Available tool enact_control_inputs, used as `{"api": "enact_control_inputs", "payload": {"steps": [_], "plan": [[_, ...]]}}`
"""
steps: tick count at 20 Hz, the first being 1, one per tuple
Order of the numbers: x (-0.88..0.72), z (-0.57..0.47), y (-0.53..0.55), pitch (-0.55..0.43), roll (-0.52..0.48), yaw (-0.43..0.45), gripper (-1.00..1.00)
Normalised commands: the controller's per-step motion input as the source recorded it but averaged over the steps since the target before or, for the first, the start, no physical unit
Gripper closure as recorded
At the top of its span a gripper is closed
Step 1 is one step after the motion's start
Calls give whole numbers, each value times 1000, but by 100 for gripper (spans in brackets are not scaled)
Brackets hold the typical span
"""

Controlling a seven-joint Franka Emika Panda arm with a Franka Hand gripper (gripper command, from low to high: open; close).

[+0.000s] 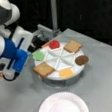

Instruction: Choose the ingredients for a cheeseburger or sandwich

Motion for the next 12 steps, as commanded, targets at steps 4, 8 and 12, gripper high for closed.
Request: {"api": "enact_control_inputs", "payload": {"steps": [4, 8, 12], "plan": [[218, -158, -307, -40, 519, 193, -100], [349, -140, -316, -2, 475, 179, -100], [434, -123, -367, 10, 422, 221, -100]]}}
